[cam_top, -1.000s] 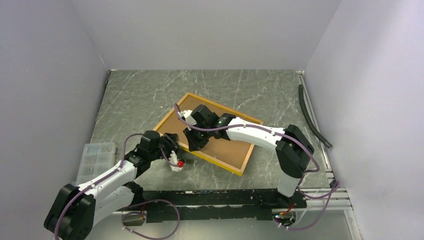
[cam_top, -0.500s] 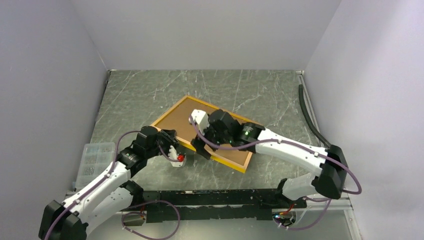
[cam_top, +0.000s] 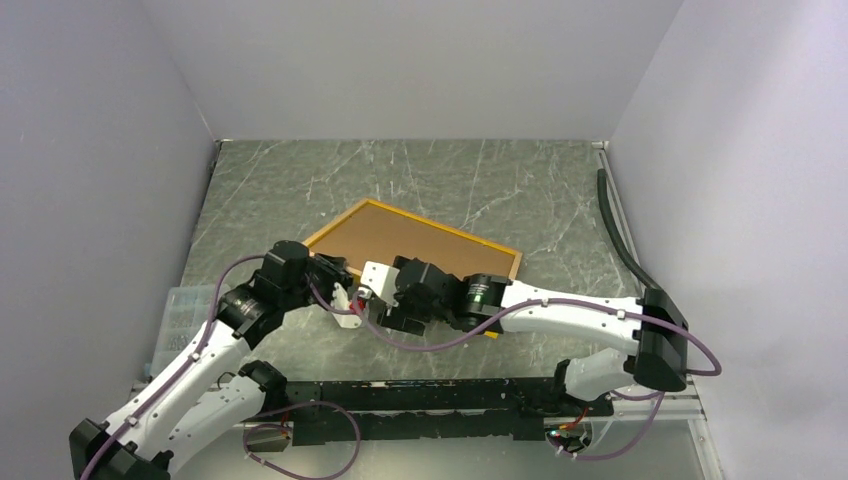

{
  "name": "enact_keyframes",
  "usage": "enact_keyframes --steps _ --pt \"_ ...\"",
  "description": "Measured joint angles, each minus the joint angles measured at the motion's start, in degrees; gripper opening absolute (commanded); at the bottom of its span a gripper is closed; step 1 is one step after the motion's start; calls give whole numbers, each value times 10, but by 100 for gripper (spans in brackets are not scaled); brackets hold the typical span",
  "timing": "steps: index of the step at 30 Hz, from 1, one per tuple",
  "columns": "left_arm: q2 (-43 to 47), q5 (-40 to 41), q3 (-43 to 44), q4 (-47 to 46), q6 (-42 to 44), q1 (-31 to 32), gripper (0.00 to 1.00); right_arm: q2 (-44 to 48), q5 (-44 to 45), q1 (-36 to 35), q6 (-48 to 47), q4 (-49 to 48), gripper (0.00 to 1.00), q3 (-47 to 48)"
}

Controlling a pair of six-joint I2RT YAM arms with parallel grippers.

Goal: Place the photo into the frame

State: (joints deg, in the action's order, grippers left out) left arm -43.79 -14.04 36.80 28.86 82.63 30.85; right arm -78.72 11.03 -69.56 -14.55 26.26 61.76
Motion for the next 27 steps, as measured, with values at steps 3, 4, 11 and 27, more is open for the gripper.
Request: enact_keyframes --steps 3,4,11,27 --pt "0 0 13 11 -9 0 38 -18 53 -14 -12 -11 63 0" --pt "1 0 15 15 -9 0 38 -24 71 -17 -16 -16 59 0" --pt "27 -2 15 18 -11 0 52 -35 134 -24 -31 -19 18 12" --pt "41 10 78 25 -70 1 95 -50 138 14 -17 34 6 112"
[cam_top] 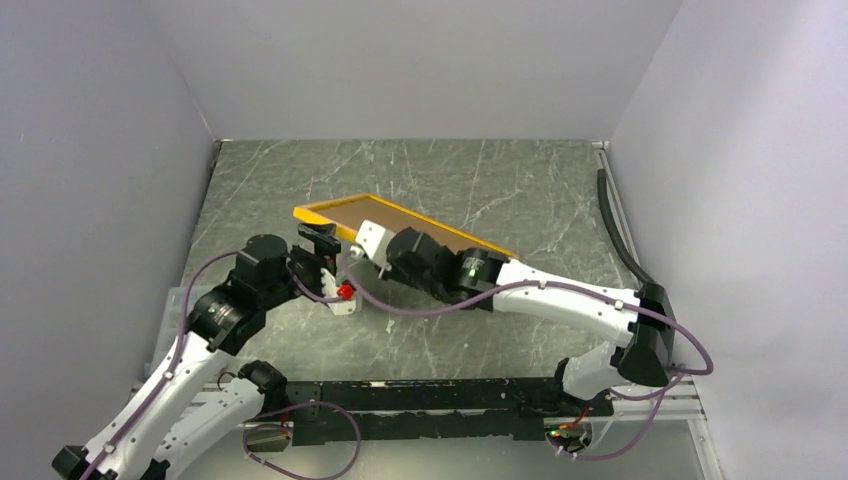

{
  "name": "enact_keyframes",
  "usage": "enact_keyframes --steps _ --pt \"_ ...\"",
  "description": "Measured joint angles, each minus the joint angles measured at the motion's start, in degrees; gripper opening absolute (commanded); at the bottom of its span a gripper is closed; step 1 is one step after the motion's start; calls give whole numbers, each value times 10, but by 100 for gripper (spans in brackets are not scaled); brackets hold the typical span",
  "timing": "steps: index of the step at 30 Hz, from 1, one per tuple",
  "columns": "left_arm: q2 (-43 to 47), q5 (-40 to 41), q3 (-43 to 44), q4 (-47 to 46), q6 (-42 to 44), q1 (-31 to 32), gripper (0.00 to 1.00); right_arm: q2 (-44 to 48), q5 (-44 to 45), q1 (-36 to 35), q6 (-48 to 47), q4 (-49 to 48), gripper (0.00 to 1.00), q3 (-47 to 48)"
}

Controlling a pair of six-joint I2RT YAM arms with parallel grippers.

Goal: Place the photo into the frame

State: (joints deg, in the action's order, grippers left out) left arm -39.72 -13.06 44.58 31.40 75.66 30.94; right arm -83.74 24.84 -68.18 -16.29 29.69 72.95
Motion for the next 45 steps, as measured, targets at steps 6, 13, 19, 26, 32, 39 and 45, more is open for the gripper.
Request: enact_keyframes --steps 6,13,19,26,32,39,45 --pt "8 40 43 24 -68 -6 95 -10 -99 93 39 44 5 98" --pt "-53 91 132 37 -201 -25 95 -22 -189 191 76 72 3 163" --pt "-199 104 317 82 -369 -85 95 -35 -250 269 101 80 2 194" --pt "-435 51 520 180 -551 -241 95 -39 -343 441 176 47 1 196" --pt "-504 15 500 218 -616 -290 95 -43 -409 539 256 -16 0 178" --pt "-485 -27 404 186 -650 -294 95 -50 -466 563 314 -40 0 179" --pt "-479 -74 349 164 -669 -294 95 -53 -502 543 390 -83 0 161"
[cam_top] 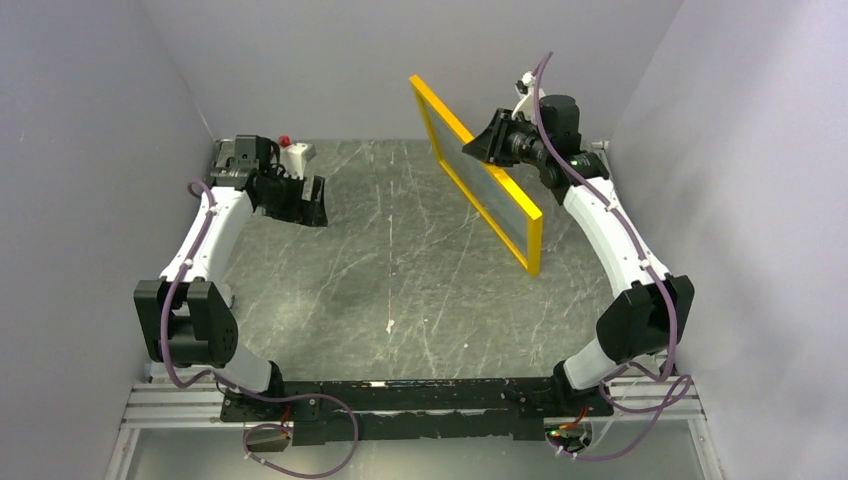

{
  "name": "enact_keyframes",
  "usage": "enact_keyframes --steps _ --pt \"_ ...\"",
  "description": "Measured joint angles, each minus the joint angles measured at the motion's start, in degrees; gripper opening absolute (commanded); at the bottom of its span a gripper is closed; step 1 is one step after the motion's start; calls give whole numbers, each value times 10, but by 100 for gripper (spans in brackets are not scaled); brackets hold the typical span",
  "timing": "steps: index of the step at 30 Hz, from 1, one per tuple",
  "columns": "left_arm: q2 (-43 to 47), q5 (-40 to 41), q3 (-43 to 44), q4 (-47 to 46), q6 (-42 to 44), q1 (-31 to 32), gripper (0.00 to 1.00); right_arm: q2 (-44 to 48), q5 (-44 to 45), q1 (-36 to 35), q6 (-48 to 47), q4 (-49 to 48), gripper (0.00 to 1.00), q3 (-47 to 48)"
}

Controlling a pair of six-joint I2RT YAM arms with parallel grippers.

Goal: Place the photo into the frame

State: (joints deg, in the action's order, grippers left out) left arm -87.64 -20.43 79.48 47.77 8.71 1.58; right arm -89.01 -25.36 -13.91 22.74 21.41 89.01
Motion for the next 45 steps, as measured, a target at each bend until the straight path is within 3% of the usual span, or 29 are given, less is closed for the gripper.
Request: enact_keyframes --steps 11,19,28,38,39,40,41,45 --pt "24 -81 -18 -13 -24 0 95 16 -85 -20 223 -148 1 -78" --pt "25 -126 -17 -17 -38 1 95 1 -143 38 309 -182 3 -89" --pt "-4 -145 12 -35 -54 23 95 1 -189 117 311 -197 16 -115" --pt "-6 -144 -21 -47 -51 24 95 28 -193 143 243 -179 32 -138" --pt "-8 -144 -21 -46 -50 24 95 30 -193 143 237 -176 35 -140" --pt "-10 -144 -21 -47 -49 24 95 35 -193 143 231 -173 80 -143" --pt "-12 -143 -21 -47 -48 24 95 39 -193 143 222 -170 97 -146" --pt "-15 -142 -31 -53 -45 24 95 48 -203 143 175 -125 100 -172"
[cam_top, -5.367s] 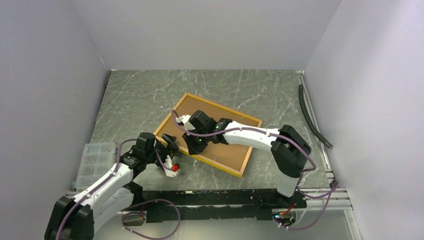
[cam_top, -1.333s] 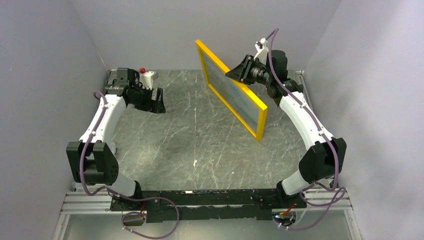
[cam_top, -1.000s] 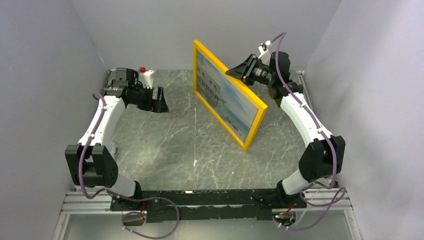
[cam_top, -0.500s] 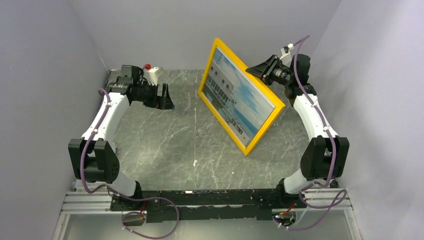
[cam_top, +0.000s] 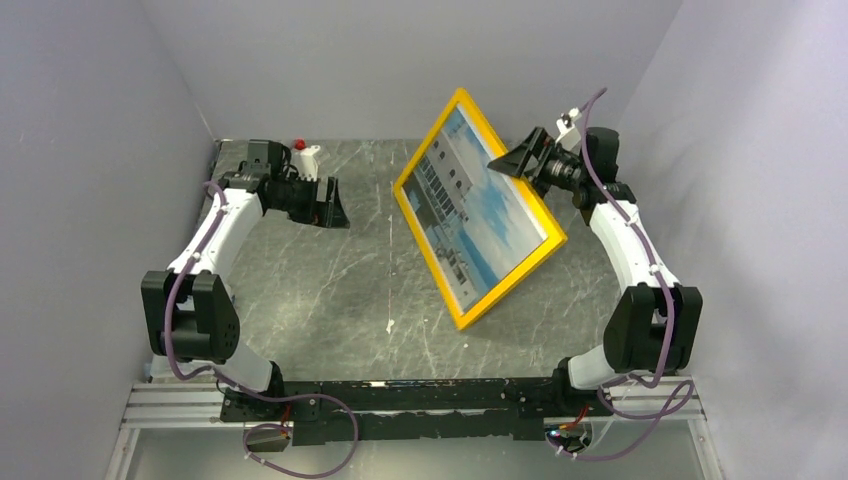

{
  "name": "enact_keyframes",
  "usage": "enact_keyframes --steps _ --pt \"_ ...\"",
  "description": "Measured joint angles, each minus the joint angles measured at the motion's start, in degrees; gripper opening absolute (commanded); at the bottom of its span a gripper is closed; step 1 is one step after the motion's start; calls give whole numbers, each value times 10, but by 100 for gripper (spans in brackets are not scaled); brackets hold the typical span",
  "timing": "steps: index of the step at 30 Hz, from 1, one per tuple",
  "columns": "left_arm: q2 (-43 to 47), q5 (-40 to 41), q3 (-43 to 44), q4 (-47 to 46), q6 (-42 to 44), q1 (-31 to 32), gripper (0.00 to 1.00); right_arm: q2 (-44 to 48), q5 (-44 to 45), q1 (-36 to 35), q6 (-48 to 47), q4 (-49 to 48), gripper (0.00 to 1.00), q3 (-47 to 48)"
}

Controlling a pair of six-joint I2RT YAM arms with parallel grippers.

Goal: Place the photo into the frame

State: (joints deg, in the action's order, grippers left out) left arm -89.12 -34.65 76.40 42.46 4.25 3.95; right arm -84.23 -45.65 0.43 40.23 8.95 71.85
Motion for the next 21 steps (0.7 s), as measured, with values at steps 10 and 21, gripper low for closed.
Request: enact_keyframes --steps 10,21 --pt "-17 4 -44 -27 9 0 95 0 10 -3 -58 126 89 -79" --pt "-19 27 -64 -28 37 0 95 19 4 -3 -35 40 57 -204"
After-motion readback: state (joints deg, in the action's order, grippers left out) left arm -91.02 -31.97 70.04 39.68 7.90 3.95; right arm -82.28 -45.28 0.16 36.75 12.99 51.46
